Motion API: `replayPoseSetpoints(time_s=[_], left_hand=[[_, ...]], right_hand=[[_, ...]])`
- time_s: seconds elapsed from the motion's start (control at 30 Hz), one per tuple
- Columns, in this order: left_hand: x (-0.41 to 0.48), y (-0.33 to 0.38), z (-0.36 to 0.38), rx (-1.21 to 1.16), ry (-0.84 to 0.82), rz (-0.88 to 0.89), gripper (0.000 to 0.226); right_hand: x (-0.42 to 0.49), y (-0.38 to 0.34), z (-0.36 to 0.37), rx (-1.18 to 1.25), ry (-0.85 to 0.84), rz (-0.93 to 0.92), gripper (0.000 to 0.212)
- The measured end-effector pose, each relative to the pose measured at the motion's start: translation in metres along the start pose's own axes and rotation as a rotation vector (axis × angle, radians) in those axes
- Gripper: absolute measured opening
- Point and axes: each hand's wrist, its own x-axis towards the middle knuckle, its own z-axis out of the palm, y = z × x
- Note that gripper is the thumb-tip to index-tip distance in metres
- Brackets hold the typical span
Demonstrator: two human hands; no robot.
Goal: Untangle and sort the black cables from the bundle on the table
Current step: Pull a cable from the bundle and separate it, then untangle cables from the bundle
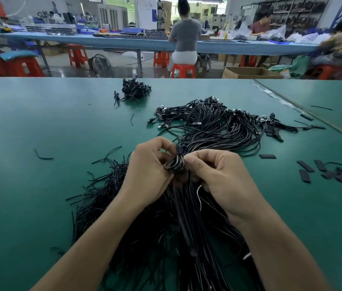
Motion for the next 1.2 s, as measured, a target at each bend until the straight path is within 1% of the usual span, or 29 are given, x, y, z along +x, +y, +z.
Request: replayPoseSetpoints(time_s=[0.07,0.17,0.27,0.3,0.33,0.37,0.4,0.47,0.5,0.6,0.67,0.77,0.87,0.97,1.1,1.17,1.2], left_hand=[[0.002,0.001,-0.002,-0.119,-0.036,-0.044,0.027],[0.006,0.004,-0.006,-0.277,-0.047,-0.110,0.029],[0.006,0.011,-0.009,-0.388,-0.096,-0.102,0.008],[0.005,0.011,-0.010,-0.368,-0.102,-0.073,0.016],[0.004,0.013,-0.010,-0.358,-0.100,-0.059,0.019],[0.005,0.013,-0.011,-0.357,-0.089,-0.044,0.015],[0.004,0.015,-0.012,-0.389,-0.078,-0.046,0.013],[0.004,0.014,-0.014,-0.464,-0.072,-0.050,0.023],[0.004,0.012,-0.014,-0.459,-0.086,-0.041,0.024],[0.000,0.008,-0.007,-0.357,-0.193,-0.006,0.013],[-0.001,0.005,-0.002,-0.272,-0.215,0.045,0.017],[-0.001,0.002,-0.002,-0.155,-0.204,0.102,0.021],[-0.004,0.000,-0.002,0.064,-0.190,0.109,0.026],[-0.005,-0.001,0.002,0.162,-0.180,0.070,0.017],[-0.006,-0.004,0.007,0.202,-0.119,0.105,0.013],[-0.006,-0.007,0.008,0.153,-0.106,0.042,0.014],[-0.006,-0.007,0.009,0.086,-0.115,-0.015,0.016]], right_hand=[[0.000,0.003,0.000,-0.041,-0.006,0.041,0.016],[0.002,0.010,-0.002,-0.162,0.028,0.069,0.014],[0.002,0.013,-0.001,-0.273,0.054,0.068,0.016],[0.002,0.014,0.000,-0.274,0.057,0.071,0.017],[0.002,0.014,0.000,-0.245,0.059,0.081,0.017],[0.002,0.014,0.000,-0.199,0.062,0.096,0.017],[0.002,0.015,0.000,-0.146,0.066,0.114,0.018],[0.002,0.015,0.000,-0.055,0.082,0.148,0.018],[0.003,0.015,0.000,-0.011,0.091,0.161,0.017],[0.004,0.013,0.003,0.169,0.126,0.198,0.018],[0.003,0.011,0.004,0.228,0.122,0.194,0.019],[0.002,0.010,0.004,0.199,0.135,0.135,0.018],[0.004,0.007,0.002,0.105,0.186,0.022,0.015],[0.003,0.003,0.002,0.110,0.143,-0.029,0.013],[0.001,0.002,0.002,0.055,0.113,-0.087,0.008],[0.001,0.003,0.001,-0.029,0.126,-0.132,0.010],[0.001,0.004,0.001,-0.082,0.135,-0.146,0.011]])
